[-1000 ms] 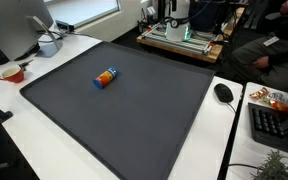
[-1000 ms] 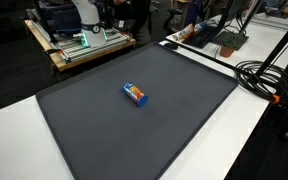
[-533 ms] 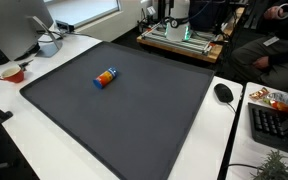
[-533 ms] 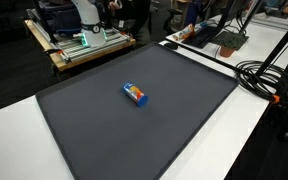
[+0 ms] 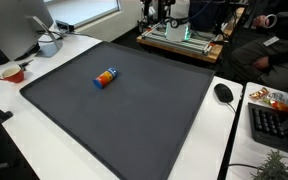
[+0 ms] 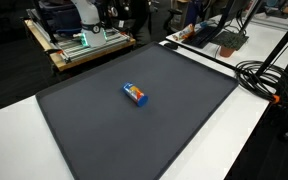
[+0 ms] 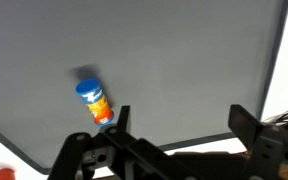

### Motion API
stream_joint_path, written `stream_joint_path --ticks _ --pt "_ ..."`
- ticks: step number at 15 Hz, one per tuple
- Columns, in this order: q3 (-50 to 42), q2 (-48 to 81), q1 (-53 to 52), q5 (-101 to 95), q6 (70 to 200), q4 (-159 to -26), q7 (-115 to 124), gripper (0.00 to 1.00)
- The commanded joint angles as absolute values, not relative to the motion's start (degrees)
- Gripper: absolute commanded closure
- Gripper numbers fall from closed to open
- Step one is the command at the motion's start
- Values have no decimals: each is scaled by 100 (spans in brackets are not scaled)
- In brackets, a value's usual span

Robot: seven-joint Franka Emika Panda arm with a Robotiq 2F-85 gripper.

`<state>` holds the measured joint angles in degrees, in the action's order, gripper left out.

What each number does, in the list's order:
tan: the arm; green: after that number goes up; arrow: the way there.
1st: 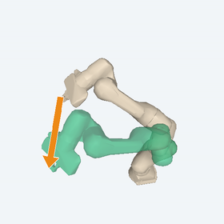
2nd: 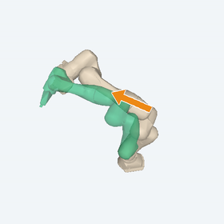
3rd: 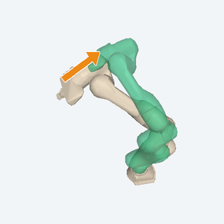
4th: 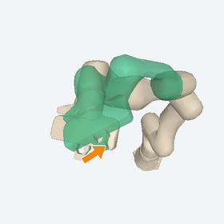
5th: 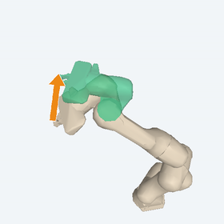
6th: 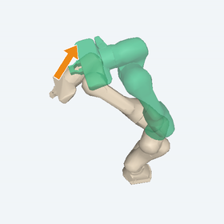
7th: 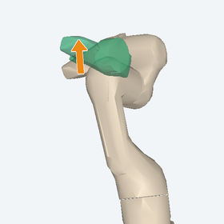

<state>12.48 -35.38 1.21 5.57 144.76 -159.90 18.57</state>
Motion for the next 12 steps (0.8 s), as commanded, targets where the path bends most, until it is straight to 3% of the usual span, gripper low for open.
stream_joint_path --ticks 1,12 --pt "1183 -2814 483 140 15505 -15982 1891 0" --pt "1020 -2333 550 222 15821 -15883 1969 0"
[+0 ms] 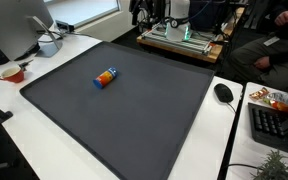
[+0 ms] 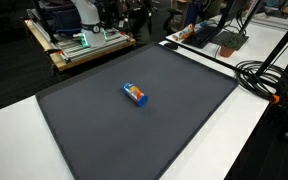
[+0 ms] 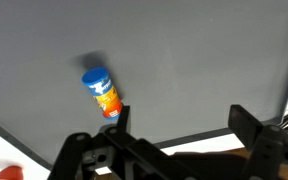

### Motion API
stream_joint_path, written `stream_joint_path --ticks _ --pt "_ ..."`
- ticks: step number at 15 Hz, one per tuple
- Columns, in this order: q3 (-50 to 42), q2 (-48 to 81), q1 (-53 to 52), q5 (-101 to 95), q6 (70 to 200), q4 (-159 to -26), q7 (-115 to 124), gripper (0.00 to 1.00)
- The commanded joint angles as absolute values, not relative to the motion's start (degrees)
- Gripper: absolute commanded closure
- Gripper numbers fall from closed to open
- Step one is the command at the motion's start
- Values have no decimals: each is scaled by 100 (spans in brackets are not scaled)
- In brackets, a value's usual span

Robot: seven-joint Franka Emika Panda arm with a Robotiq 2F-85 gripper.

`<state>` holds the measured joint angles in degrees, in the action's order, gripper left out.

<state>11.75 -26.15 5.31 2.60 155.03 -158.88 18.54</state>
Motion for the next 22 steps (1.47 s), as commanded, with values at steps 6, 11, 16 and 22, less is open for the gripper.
stream_joint_path --ticks 6,11,16,22 --pt "588 -1481 774 194 17064 -15882 1873 0" --pt "906 -555 1818 -894 18180 -15886 1828 0" --pt "757 -102 2285 -1880 17772 -15875 1448 0" --pt "774 -48 2267 -1730 17875 -15872 1457 0"
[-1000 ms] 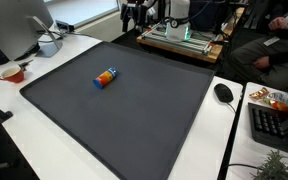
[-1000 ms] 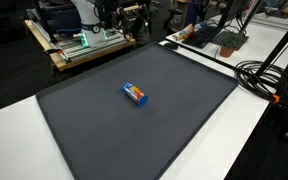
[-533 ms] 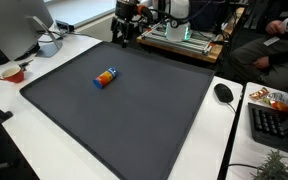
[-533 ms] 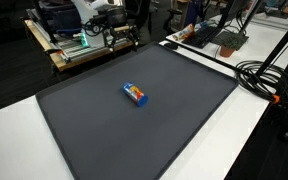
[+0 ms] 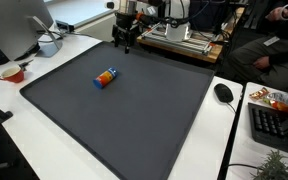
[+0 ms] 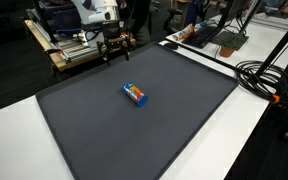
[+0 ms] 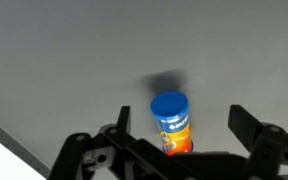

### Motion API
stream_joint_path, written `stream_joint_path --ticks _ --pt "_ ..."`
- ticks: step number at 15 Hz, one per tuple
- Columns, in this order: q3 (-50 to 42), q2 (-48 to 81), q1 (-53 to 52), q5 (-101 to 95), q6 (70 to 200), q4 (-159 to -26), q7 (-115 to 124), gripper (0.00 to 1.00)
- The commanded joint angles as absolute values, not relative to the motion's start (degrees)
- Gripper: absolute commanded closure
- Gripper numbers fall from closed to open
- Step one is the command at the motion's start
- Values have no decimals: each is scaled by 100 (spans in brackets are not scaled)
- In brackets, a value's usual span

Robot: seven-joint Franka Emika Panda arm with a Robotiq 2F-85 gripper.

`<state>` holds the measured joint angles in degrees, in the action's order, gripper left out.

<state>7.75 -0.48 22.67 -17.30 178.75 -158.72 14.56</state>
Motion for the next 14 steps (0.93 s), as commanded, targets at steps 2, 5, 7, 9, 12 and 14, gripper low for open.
stream_joint_path --ticks 2,5,7,9,12,14 --pt "744 69 2311 -1912 18140 -15870 1507 0" --pt "663 260 2354 -2097 18588 -15869 1408 0" --pt "566 417 2328 -2134 18871 -15869 1321 0" --pt "321 493 2210 -2078 19070 -15859 1044 0" --pt "9 841 1951 -1805 19416 -15801 492 0" --pt "-143 1084 1697 -1556 19657 -15838 103 0"
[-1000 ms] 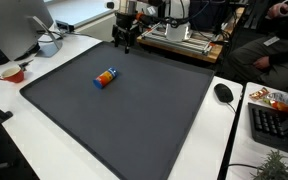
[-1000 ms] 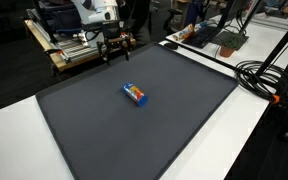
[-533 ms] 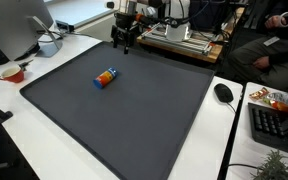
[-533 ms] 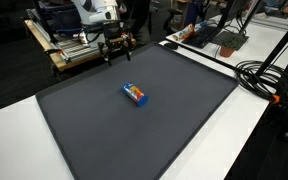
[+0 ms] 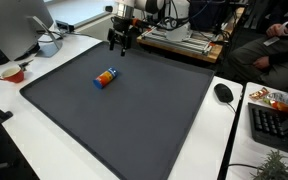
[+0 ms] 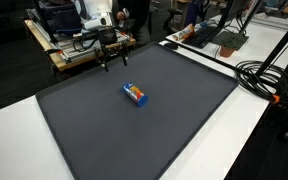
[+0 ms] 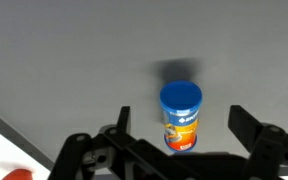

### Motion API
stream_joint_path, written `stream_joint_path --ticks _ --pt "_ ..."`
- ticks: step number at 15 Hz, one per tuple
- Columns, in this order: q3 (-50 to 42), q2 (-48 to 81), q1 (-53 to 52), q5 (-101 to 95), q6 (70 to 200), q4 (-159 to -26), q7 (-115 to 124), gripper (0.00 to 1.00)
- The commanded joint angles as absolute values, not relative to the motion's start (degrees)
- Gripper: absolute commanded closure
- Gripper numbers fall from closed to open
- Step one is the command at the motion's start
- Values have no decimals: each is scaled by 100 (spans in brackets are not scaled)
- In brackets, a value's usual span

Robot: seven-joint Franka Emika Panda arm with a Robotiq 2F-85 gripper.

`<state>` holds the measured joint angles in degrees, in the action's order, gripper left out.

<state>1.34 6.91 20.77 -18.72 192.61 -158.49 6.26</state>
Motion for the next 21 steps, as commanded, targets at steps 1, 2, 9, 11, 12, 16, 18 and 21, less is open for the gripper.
stream_joint_path --ticks 1,2,9,11,12,16,18,21 --pt "-193 1208 1594 -1492 19765 -15847 -19 0" --pt "-230 1358 1468 -1392 19873 -15845 -101 0" --pt "-180 1730 1173 -981 20031 -15751 -13 0" --pt "-75 1899 1304 -1106 20220 -15625 67 0" --pt "-90 1941 1294 -1120 20245 -15567 8 0" --pt "-57 2149 1348 -1207 20288 -15314 -79 0" --pt "-58 2308 1380 -1204 20323 -15161 -80 0" --pt "1 2553 1473 -1248 20393 -14959 -49 0"
